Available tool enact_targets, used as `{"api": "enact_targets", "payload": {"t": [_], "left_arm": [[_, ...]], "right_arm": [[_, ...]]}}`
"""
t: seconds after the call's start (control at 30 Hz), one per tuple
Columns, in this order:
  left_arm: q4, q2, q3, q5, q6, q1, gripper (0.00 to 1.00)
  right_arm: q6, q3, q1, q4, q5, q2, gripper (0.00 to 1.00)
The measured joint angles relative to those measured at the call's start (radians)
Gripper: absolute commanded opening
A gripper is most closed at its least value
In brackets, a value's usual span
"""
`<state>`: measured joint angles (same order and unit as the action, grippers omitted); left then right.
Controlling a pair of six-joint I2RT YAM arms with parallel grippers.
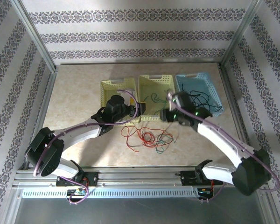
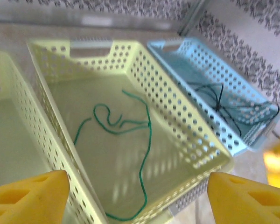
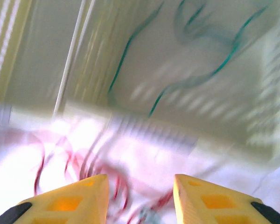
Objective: Untangle the cables
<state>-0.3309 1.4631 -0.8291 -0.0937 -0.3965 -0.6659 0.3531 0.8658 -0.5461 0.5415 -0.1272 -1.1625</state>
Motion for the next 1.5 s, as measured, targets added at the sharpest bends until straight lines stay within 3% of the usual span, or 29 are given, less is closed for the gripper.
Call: {"api": "enact_targets", "payload": {"t": [0.1,0.27,0.67,1.0,1.1,1.3,1.5], "left_arm": [[0.015,0.024,0.000,-0.008,0.001,-0.010,0.77],[0.039,0.064,-0.002,-0.007,0.017,-0.042,0.77],[0.058,0.080,-0.011,0.002,0.031,-0.072,0.77],[0.058,0.079,-0.011,0.010,0.031,-0.073,0.78],[0.058,0.079,-0.011,0.015,0.031,-0.073,0.78],[0.058,0.079,-0.011,0.016,0.031,-0.073,0.78],[0.059,0.079,-0.013,-0.054,0.055,-0.073,0.78]], "right_arm": [[0.047,-0.139,-0.105,0.042,-0.021,0.058,0.43],[0.112,-0.236,-0.111,0.078,0.010,0.061,0.50],[0.053,-0.162,-0.111,0.064,0.141,-0.122,0.53],[0.028,-0.122,-0.111,0.050,0.155,-0.226,0.53],[0.027,-0.117,-0.111,0.050,0.146,-0.256,0.45],[0.029,-0.113,-0.111,0.054,0.127,-0.264,0.01],[0.036,-0.099,-0.111,0.120,0.129,-0.165,0.00]]}}
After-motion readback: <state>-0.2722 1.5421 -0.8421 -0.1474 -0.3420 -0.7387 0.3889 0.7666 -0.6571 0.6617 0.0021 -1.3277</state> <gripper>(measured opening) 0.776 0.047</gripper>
